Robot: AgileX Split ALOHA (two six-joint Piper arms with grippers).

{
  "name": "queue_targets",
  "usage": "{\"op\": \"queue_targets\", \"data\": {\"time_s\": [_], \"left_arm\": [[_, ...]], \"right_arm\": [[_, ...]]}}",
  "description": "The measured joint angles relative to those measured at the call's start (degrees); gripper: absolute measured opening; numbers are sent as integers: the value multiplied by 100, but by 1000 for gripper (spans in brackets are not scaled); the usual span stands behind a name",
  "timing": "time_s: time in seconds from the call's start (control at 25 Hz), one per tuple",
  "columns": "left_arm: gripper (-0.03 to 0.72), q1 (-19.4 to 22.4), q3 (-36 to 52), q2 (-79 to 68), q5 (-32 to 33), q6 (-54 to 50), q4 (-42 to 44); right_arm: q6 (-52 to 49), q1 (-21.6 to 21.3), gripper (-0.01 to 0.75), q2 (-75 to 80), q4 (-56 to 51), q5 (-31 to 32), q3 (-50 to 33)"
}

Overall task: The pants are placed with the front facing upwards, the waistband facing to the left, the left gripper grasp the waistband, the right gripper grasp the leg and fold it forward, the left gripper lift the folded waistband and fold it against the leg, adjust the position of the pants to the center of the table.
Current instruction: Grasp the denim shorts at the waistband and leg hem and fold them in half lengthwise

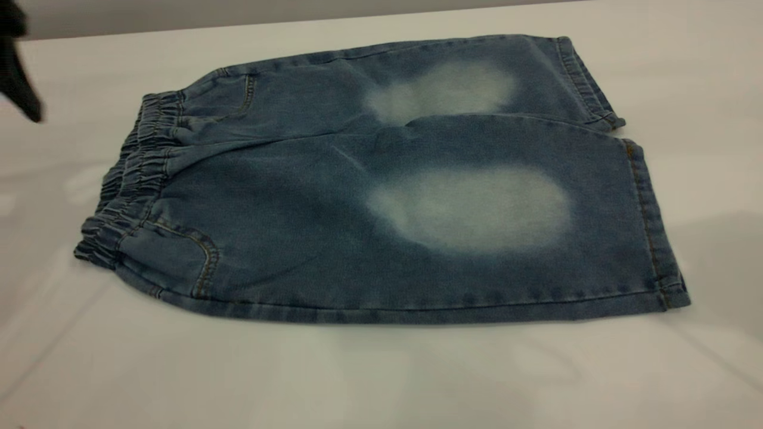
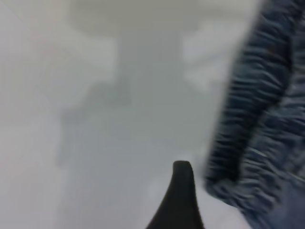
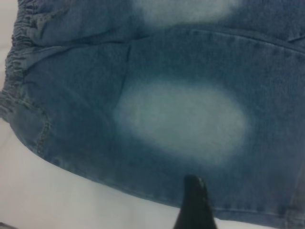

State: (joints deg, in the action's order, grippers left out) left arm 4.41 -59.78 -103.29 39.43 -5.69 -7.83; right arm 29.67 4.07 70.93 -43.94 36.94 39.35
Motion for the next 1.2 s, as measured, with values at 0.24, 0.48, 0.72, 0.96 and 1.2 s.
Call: {"op": "queue_targets", "data": {"time_s": [0.24, 0.48, 0.72, 0.96, 1.2], "left_arm": [[581, 90, -756, -427, 733, 1673, -1634], [581, 183, -625, -710, 887, 2217, -2146], [581, 183, -32, -757, 297, 2118, -2065], [581, 178, 705, -757, -320, 2120, -2064], [581, 178, 1073, -757, -619, 2120, -2064]], "right_arm": [[14, 0, 441, 0, 1, -1, -4], [42, 0, 441, 0, 1, -1, -4], [42, 0, 441, 0, 1, -1, -4], [49, 0, 441, 0, 1, -1, -4], [44, 0, 441, 0, 1, -1, -4]]}}
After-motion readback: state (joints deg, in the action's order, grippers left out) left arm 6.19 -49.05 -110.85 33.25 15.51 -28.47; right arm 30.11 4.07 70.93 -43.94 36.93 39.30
